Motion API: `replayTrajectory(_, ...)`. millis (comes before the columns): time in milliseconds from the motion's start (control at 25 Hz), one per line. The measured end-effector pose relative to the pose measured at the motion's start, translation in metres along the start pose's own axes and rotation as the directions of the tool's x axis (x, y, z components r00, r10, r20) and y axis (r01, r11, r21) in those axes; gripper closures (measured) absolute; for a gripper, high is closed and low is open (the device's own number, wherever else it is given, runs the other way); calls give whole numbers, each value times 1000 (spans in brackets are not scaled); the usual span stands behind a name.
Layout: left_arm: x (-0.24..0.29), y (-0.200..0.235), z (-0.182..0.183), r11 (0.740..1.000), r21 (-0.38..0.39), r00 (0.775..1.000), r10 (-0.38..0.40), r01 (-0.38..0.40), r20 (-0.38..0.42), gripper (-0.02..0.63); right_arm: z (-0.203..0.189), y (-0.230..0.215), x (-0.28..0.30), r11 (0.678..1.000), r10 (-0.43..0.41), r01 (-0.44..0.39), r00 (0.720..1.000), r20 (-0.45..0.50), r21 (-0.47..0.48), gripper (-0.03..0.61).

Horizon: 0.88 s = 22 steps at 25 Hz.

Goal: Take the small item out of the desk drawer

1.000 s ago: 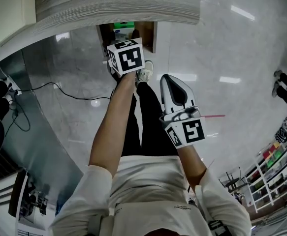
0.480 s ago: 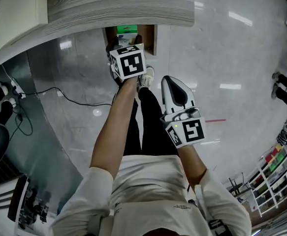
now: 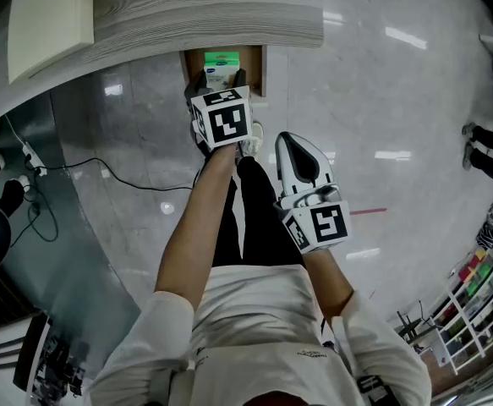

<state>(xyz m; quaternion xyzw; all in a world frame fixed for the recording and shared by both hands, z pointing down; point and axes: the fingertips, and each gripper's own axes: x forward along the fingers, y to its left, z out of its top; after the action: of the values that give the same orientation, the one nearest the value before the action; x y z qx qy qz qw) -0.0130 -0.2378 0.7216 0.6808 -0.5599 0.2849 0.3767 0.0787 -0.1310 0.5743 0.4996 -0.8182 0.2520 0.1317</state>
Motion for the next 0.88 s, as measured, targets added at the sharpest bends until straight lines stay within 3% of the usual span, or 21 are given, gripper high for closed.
replayTrajectory(880,-133,-12,64,998,46,989,-51,45,136,288,85,42,-50,998,-33,38,994,102,-45,548)
